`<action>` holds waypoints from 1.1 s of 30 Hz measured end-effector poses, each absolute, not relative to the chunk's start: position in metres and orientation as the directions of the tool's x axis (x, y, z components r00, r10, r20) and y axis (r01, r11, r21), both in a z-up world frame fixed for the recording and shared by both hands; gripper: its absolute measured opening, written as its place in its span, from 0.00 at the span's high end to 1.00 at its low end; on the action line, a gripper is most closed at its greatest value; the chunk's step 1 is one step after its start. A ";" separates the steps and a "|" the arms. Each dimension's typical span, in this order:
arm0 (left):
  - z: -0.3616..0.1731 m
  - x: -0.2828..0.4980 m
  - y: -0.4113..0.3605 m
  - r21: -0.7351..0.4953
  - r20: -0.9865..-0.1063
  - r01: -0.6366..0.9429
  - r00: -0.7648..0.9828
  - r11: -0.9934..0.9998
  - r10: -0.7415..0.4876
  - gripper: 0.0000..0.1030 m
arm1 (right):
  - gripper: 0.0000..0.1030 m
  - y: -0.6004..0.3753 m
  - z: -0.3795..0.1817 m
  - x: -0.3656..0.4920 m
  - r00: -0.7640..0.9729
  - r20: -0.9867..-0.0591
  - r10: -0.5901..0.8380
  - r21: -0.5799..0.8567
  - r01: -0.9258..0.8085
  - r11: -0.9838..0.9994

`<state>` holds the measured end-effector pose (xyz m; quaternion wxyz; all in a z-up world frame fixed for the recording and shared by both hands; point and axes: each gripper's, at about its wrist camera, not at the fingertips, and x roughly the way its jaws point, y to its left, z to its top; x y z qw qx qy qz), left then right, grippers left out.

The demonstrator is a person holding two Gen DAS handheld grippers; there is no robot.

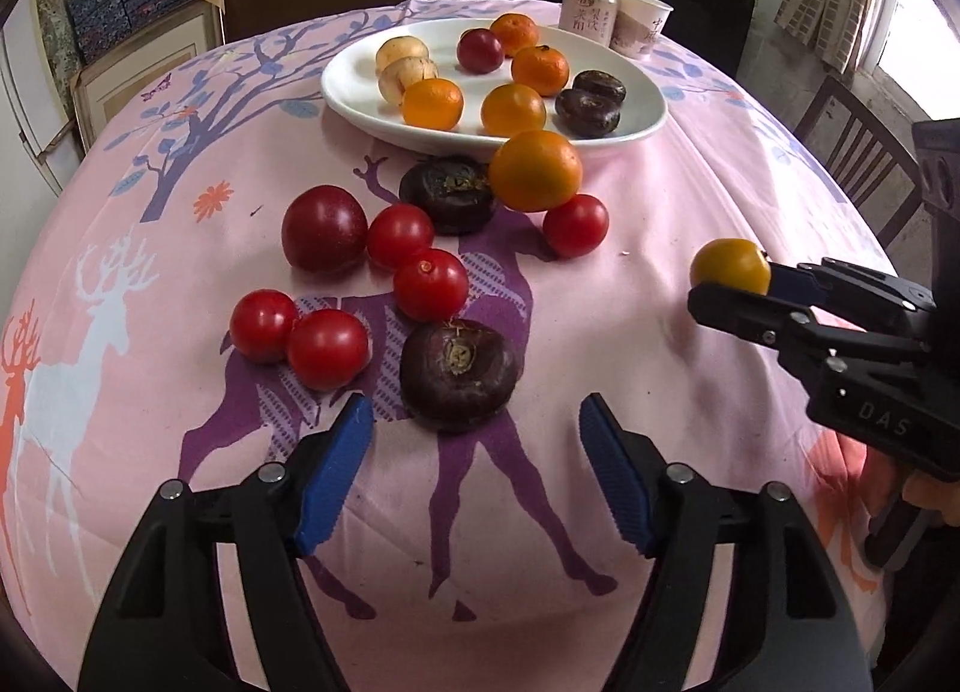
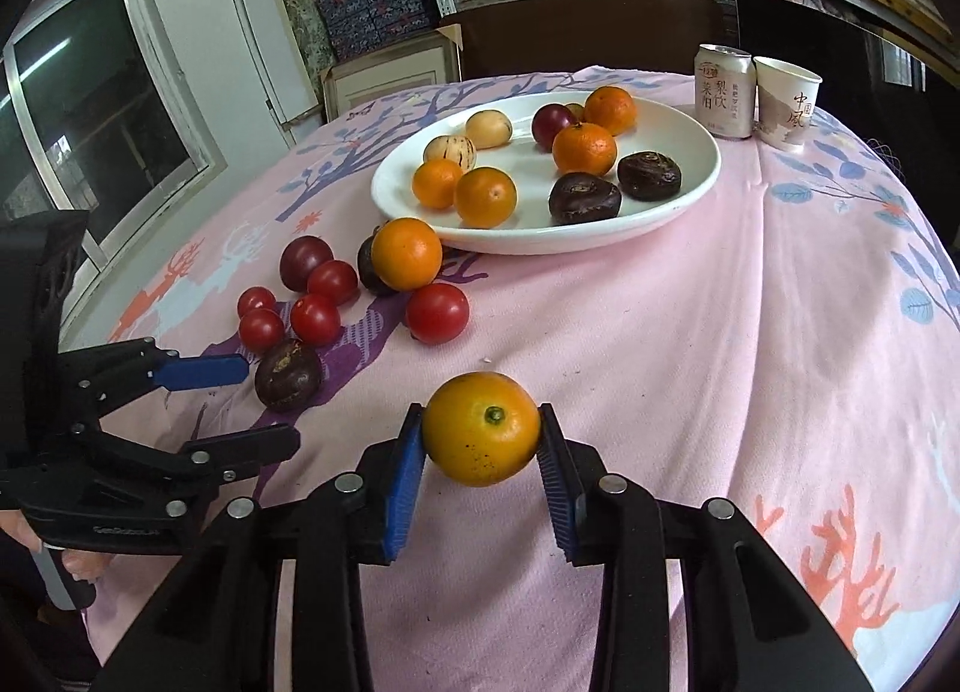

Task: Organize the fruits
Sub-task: 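Grasp a yellow-orange tomato with the right tool while the left tool approaches a dark purple fruit, then set the purple fruit on the plate with the left tool while the right tool places the tomato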

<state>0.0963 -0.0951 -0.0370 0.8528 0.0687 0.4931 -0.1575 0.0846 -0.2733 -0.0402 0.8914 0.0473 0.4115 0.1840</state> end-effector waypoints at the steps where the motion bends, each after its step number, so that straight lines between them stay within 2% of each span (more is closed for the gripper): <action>1: -0.040 0.099 -0.097 -0.046 -0.868 0.331 0.454 0.943 -0.201 0.41 | 0.64 -0.274 -0.040 0.084 0.593 -0.714 0.372 0.240 -0.291 0.926; 6: -0.045 0.108 -0.107 0.018 -0.863 0.327 0.483 0.945 -0.151 0.48 | 0.64 -0.276 -0.042 0.086 0.588 -0.723 0.363 0.242 -0.277 0.930; 7: -0.045 0.109 -0.106 0.019 -0.860 0.321 0.488 0.947 -0.149 0.56 | 0.64 -0.276 -0.043 0.085 0.588 -0.723 0.364 0.244 -0.276 0.930; 8: -0.044 0.109 -0.105 0.016 -0.857 0.322 0.493 0.946 -0.154 0.61 | 0.64 -0.276 -0.042 0.085 0.588 -0.722 0.366 0.245 -0.277 0.929; 16: -0.030 0.093 -0.098 0.053 -0.847 0.381 0.507 0.923 -0.160 0.61 | 0.64 -0.277 -0.043 0.086 0.593 -0.731 0.338 0.229 -0.254 0.940; 22: 0.010 0.095 -0.085 0.033 -0.787 0.373 0.582 0.927 -0.206 0.61 | 0.64 -0.282 -0.024 0.080 0.651 -0.698 0.299 0.201 -0.223 0.954; 31: 0.033 0.158 -0.083 -0.057 -0.735 0.288 0.636 0.956 -0.236 0.61 | 0.64 -0.294 0.014 0.109 0.733 -0.642 0.224 0.160 -0.158 0.974; 33: 0.023 0.179 -0.083 -0.086 -0.758 0.237 0.615 0.968 -0.218 0.61 | 0.64 -0.296 0.012 0.128 0.734 -0.645 0.212 0.166 -0.136 0.977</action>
